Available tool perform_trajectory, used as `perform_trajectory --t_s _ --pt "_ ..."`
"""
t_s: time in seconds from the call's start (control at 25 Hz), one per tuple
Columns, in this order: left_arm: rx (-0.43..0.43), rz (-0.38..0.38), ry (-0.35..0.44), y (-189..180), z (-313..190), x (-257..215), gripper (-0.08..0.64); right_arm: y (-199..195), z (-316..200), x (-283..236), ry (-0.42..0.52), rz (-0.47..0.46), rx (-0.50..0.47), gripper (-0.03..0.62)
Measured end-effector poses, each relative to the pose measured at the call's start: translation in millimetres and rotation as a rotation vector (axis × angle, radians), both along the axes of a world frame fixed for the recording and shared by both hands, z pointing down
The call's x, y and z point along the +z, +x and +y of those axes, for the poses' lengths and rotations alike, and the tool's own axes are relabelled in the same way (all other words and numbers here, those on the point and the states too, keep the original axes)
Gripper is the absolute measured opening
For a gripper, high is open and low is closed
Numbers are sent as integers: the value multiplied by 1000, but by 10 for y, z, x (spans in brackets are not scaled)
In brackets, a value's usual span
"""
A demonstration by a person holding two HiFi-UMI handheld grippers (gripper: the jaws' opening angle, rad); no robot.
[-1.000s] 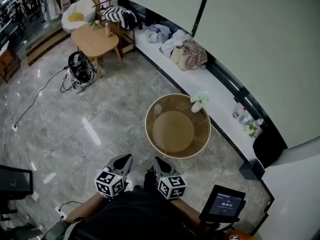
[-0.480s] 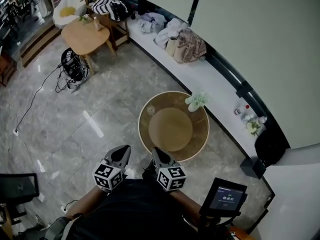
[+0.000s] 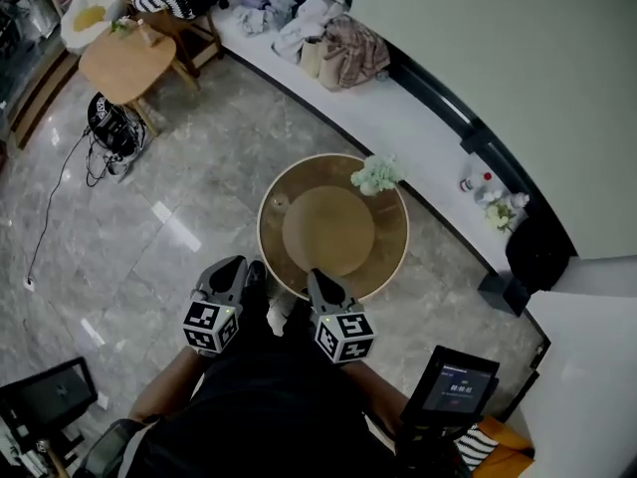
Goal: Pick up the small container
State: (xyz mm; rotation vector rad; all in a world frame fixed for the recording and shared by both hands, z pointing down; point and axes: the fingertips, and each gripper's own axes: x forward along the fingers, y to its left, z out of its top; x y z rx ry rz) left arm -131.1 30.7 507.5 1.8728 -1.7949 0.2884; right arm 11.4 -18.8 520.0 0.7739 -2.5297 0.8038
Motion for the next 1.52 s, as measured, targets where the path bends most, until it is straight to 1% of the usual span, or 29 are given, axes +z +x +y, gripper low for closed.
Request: perform_trajectory --t_s 0.08,0.16,0.4,0.56,0.64,0.72,0.84,0.92,1.0,1.08,1.16,1.24,1.32,1.4,1.48,1.52 --pt "53 -15 -39 -84 -145 152 3 -26 -119 58 -11 15 52 6" --pt "105 -25 -62 -165 -350 284 3 -42 -309 124 -18 27 110 6" --pt "259 -39 -54 -402 -956 577 2 -77 -792 372 -32 72 269 6" --pt "338 -104 -67 -480 -1241 903 2 -38 -985 526 -29 97 352 6" --pt "368 -146 -78 -485 -1397 1096 2 14 -1030 638 -40 97 392 6" --pt "390 -169 -87 -453 -1530 1282 2 77 -1036 783 -59 92 425 6" --pt "423 -172 -103 -360 -1651 1581 3 155 -1038 1051 -93 89 452 6" --pt "441 -184 -94 -322 -1738 1744 3 174 -1045 1214 -112 88 461 6" --pt "447 -192 -78 -312 -1827 1885 3 177 -1057 1332 -117 86 467 6" --pt "448 -186 -85 -319 -1874 2066 6 171 -1062 1429 -122 83 469 6" --pt "467 -164 -104 -300 -1891 2263 41 166 -1052 1525 -135 81 469 6" --pt "493 -146 -134 -264 -1900 2476 131 187 -1047 1615 -154 80 467 6" --pt "505 -160 -181 -258 -1916 2722 166 237 -1056 1697 -176 84 466 6" --pt "501 -172 -229 -282 -1934 2968 194 280 -1062 1761 -194 93 463 6" --pt "484 -169 -273 -329 -1956 3206 226 296 -1064 1819 -208 100 460 6" --pt "473 -163 -294 -357 -1972 3318 257 296 -1059 1855 -214 101 459 6"
